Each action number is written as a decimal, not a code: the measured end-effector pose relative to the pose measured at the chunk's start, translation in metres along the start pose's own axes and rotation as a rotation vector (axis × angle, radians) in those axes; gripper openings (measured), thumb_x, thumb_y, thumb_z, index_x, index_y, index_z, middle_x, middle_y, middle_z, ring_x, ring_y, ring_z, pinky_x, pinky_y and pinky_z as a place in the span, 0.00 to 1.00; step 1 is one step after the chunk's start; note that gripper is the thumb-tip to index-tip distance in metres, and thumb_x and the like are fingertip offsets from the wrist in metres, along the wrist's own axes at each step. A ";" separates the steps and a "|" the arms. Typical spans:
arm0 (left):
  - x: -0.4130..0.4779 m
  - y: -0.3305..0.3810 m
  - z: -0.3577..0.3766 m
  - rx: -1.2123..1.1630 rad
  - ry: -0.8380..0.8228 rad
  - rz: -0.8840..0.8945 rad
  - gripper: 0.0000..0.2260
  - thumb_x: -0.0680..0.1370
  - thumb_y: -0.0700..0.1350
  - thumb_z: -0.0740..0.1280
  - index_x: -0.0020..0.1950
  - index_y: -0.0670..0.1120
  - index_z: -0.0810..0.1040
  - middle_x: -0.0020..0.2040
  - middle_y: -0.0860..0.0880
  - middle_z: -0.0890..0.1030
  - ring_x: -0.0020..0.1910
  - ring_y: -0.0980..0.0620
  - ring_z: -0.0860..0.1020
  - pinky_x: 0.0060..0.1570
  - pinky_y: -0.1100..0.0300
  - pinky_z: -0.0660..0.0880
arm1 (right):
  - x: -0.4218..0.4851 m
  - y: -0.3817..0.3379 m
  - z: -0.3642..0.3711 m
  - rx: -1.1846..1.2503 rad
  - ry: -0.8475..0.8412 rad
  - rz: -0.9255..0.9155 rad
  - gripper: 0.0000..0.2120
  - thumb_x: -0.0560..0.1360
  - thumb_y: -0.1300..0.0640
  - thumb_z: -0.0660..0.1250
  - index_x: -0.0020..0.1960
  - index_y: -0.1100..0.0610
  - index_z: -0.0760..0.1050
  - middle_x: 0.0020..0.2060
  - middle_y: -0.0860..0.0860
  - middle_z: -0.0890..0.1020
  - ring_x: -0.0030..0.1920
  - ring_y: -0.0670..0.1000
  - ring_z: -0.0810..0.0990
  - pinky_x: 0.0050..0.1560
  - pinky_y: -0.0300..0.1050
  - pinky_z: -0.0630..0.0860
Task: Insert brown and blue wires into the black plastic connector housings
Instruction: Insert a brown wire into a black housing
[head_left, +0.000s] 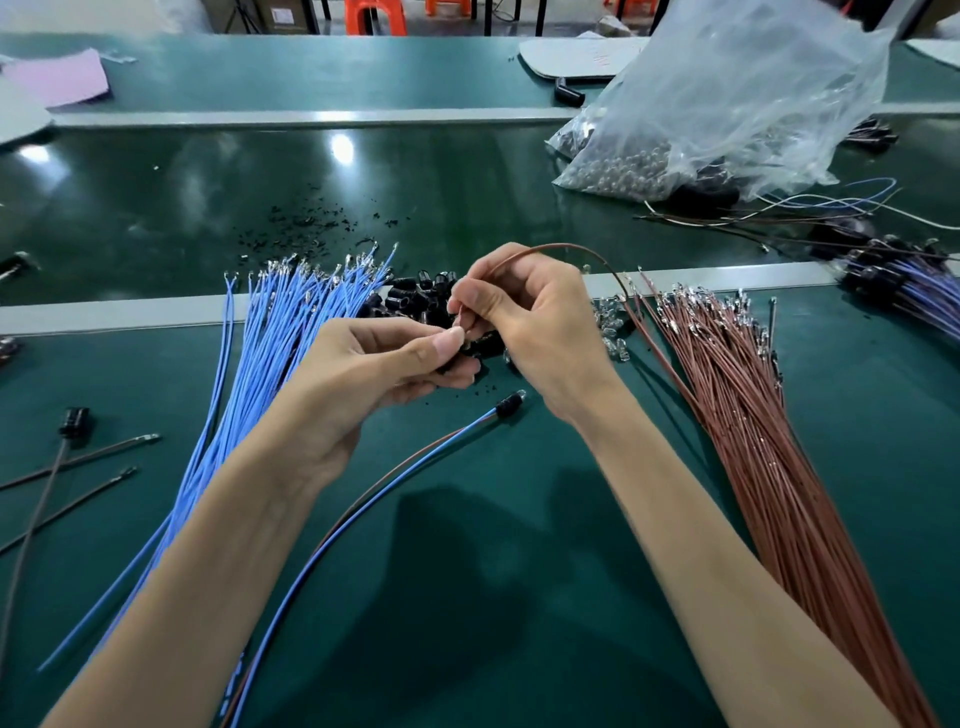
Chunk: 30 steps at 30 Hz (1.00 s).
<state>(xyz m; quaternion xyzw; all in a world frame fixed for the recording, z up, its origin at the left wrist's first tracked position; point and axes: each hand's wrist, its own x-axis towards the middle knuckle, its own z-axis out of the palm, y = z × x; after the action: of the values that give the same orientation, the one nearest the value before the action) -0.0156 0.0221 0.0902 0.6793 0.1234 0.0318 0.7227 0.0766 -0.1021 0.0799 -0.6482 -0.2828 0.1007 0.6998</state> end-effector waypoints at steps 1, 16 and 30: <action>0.000 -0.001 0.002 -0.025 -0.002 -0.016 0.09 0.62 0.53 0.72 0.37 0.50 0.86 0.37 0.47 0.85 0.37 0.54 0.84 0.36 0.71 0.75 | 0.000 0.000 0.001 -0.016 0.008 -0.014 0.08 0.75 0.66 0.67 0.39 0.57 0.75 0.30 0.48 0.81 0.30 0.45 0.78 0.35 0.36 0.76; 0.002 0.000 0.012 -0.381 -0.002 -0.265 0.07 0.65 0.51 0.69 0.34 0.51 0.85 0.36 0.51 0.84 0.38 0.57 0.83 0.30 0.70 0.75 | 0.002 -0.006 -0.007 -0.019 -0.053 0.053 0.08 0.71 0.65 0.72 0.37 0.56 0.77 0.27 0.43 0.80 0.29 0.39 0.75 0.33 0.31 0.71; 0.006 -0.006 0.005 -0.195 0.030 -0.130 0.10 0.65 0.54 0.70 0.36 0.48 0.85 0.41 0.48 0.86 0.42 0.54 0.84 0.34 0.71 0.76 | 0.004 -0.003 -0.021 0.231 0.020 0.150 0.07 0.70 0.55 0.71 0.34 0.53 0.79 0.34 0.48 0.83 0.34 0.43 0.78 0.34 0.33 0.73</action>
<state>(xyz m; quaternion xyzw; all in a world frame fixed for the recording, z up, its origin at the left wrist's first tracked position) -0.0099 0.0181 0.0835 0.5960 0.1743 0.0068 0.7838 0.0898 -0.1183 0.0833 -0.5835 -0.2129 0.1781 0.7632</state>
